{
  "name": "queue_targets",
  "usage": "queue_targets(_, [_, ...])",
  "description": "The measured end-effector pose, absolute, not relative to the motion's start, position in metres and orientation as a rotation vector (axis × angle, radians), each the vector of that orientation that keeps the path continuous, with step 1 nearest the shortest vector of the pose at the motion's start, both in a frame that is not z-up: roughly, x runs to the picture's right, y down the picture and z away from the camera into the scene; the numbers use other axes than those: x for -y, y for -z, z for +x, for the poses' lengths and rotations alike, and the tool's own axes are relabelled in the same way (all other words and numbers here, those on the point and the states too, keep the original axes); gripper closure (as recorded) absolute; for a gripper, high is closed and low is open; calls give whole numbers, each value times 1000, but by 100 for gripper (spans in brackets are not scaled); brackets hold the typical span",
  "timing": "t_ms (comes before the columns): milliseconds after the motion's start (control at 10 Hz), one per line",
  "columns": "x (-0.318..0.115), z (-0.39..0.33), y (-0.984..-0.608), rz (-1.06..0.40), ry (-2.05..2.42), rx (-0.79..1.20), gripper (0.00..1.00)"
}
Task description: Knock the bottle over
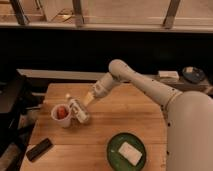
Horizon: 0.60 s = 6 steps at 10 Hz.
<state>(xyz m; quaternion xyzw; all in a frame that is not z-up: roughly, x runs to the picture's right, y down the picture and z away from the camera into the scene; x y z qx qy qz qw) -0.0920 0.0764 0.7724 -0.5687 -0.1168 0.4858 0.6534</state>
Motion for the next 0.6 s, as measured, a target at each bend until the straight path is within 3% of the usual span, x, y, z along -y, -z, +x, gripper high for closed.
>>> queue_targets(100, [-65,-90,-774,-1271,-1117,294,98])
queue_targets(600, [-65,-91,-774,-1272,-1115,294,52])
